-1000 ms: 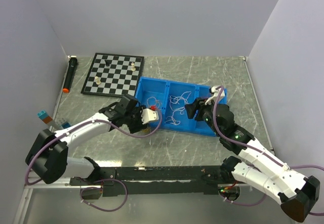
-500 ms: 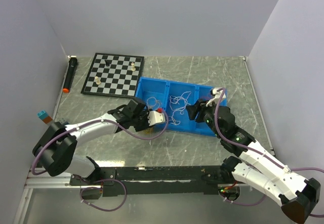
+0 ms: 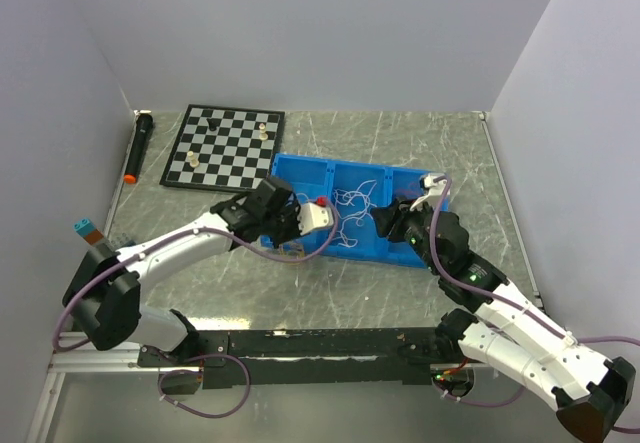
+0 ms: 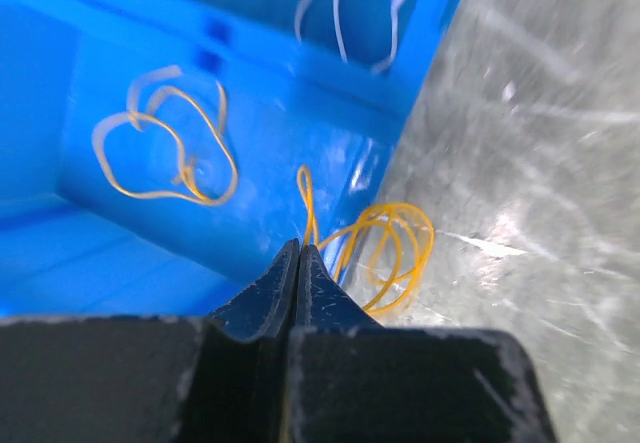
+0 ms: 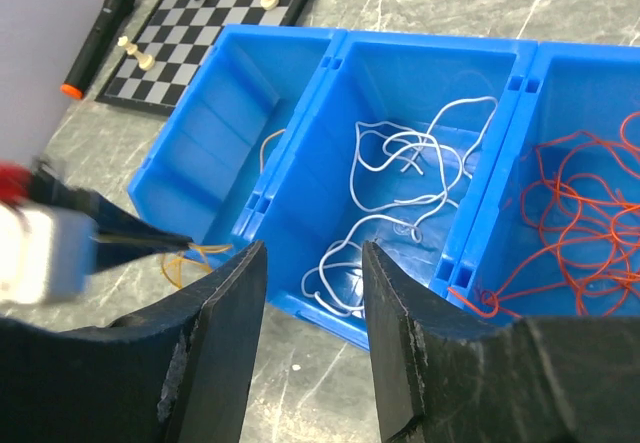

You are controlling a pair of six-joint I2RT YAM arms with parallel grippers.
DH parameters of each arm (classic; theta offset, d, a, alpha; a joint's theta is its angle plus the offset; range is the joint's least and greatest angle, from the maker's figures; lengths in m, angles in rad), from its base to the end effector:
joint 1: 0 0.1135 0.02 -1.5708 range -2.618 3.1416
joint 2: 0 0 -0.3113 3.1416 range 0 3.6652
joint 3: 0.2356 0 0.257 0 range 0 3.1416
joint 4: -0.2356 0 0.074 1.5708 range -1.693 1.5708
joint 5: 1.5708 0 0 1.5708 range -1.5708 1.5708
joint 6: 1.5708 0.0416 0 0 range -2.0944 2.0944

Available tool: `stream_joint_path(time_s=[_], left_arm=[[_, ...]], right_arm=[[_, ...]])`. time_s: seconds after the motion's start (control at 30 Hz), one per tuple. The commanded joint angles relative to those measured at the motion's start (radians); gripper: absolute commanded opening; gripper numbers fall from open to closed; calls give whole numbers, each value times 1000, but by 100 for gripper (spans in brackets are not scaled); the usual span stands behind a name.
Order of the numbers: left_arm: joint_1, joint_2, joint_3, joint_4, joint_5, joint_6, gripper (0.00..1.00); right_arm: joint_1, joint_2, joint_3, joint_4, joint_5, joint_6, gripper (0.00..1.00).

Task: Untangle the cables

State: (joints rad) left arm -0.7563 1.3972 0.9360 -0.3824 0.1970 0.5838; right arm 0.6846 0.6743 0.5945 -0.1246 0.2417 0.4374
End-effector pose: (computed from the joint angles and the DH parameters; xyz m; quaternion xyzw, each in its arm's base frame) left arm 0.2076 -0.2070 0.2769 0.6050 0.7073 -0.1221 0.3447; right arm 0.1169 0.0825 0.3245 -0.0194 0.7734 0.2542 0.5804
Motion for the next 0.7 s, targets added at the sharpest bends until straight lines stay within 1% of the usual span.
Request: stream_joint_path(time_s=[0.0,0.1,0.2,0.27,0.37,0.47,0.53,0.57,0.6,0.63,0.67], left_arm=[[-2,-67,157,-159,93,-65,1],[-3,-67,217,-223,125,-84,1],[-2,-75,219,-227,134,-110,1],[0,-76,216,-188,90,-142,1],[38,-67,244,-93,-11,-196,1],[100,-23,297,-37,-39,-219,1],[120,25,323,-6,-59,-223,1],[124,49,340,-6,-57,-226,4],[130,72,360,-16,-50,-233,11],[132,97,383,-38,-47,-240,30],[135,112,403,-62,-44,-254,49]], right_arm=[[-7,-18,-12,26,-1,4,50],[-5,-15,-12,25,-4,9,49],[-7,-15,-15,31,-7,11,48],[-5,-16,-13,26,-12,9,47],[-5,-27,-16,25,-10,9,47],[-7,-32,-21,31,-13,11,47],[-5,-32,-19,31,-15,14,46],[-5,-30,-16,32,-16,15,47],[-5,-28,-16,36,-16,15,47],[-5,-27,-13,31,-18,15,48],[-5,-27,-7,23,-19,15,53]])
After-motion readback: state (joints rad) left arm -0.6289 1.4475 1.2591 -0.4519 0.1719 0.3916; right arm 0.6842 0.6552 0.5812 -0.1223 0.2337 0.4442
